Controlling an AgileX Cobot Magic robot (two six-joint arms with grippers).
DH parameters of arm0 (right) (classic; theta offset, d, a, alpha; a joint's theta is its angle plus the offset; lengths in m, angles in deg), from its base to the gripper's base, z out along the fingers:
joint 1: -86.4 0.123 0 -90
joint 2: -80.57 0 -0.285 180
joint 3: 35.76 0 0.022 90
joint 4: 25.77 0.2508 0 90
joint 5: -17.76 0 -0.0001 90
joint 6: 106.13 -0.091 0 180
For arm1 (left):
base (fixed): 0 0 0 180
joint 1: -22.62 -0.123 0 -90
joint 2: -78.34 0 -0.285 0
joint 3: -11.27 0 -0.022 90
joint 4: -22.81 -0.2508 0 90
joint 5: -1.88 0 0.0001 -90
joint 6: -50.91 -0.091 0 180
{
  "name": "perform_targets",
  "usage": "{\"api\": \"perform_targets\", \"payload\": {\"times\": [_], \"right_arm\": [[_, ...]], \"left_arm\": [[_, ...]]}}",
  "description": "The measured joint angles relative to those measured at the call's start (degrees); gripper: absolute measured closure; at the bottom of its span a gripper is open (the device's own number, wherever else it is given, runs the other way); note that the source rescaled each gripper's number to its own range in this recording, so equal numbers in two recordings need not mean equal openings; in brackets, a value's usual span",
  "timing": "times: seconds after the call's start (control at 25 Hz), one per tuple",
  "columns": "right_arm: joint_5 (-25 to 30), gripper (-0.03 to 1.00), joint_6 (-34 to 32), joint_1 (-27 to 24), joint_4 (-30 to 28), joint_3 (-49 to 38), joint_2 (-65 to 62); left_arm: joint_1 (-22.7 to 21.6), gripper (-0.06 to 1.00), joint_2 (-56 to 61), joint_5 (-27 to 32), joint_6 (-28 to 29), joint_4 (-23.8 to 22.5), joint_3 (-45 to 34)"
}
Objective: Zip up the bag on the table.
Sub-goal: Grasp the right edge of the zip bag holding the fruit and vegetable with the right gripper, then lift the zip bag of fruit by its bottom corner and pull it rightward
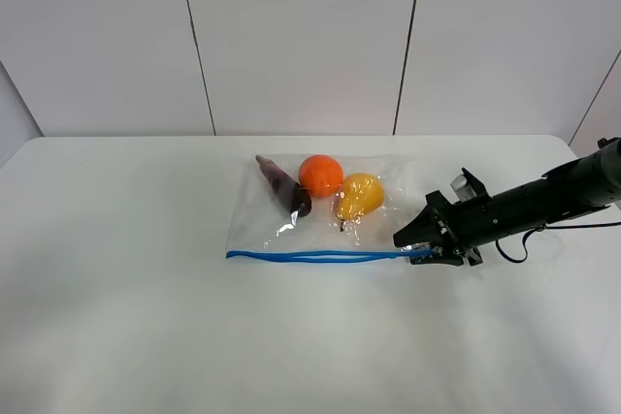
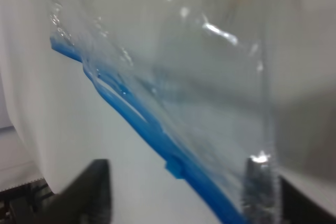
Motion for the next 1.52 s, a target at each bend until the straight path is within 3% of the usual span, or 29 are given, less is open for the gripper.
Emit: {"api": "perform_targets", "payload": {"times": [0.12,0.36,0.56,0.88,1.04,1.52], "right_arm": [[0.10,0.56,0.00,0.00,0.00,0.00,0.00],[1.17,0.63,0.23,0.00,-0.05,0.00,0.00],[2.01,0.78,0.45,0.00,-0.21,0.00,0.00],[2.61,0.83,0.52,0.00,-0.21,0.00,0.00],[2.74,0.96,0.69,0.00,-0.22,0.00,0.00],[9.85,0.97,1.07,0.00,2.10,0.00,0.00]], "left_arm": [[0.00,0.10,0.00,0.00,0.00,0.00,0.00],[0.00,0.10,0.00,0.00,0.00,0.00,0.00],[0.00,0.10,0.00,0.00,0.00,0.00,0.00],[0.00,0.10,0.00,0.00,0.00,0.00,0.00],[0.00,0.10,0.00,0.00,0.00,0.00,0.00],[0.00,0.10,0.00,0.00,0.00,0.00,0.00]]}}
